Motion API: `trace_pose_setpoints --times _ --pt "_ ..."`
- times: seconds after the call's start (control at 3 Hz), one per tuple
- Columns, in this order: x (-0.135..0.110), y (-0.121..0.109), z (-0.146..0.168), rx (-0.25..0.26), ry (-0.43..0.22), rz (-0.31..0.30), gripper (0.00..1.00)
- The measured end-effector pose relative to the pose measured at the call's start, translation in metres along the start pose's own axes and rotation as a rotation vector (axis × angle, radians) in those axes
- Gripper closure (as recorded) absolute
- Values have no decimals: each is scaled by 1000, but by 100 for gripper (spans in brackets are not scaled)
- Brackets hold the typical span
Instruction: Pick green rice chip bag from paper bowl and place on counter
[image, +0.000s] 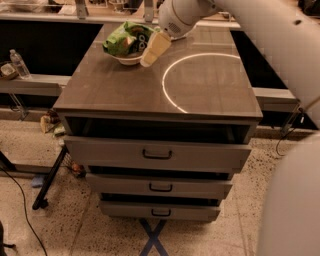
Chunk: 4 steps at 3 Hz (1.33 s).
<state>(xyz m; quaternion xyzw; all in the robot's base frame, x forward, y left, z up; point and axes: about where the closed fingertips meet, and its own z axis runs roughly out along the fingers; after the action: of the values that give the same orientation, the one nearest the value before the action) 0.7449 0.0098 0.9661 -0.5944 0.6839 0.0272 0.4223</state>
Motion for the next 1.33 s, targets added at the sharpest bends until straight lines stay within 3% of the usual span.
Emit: trace_pose_setpoints --times 0.33,1.0,1.33 --pt "-11 -17 39 -12 13 59 0" --pt "-16 -41 99 74 86 186 0" --pt "-14 -52 115 127 83 212 9"
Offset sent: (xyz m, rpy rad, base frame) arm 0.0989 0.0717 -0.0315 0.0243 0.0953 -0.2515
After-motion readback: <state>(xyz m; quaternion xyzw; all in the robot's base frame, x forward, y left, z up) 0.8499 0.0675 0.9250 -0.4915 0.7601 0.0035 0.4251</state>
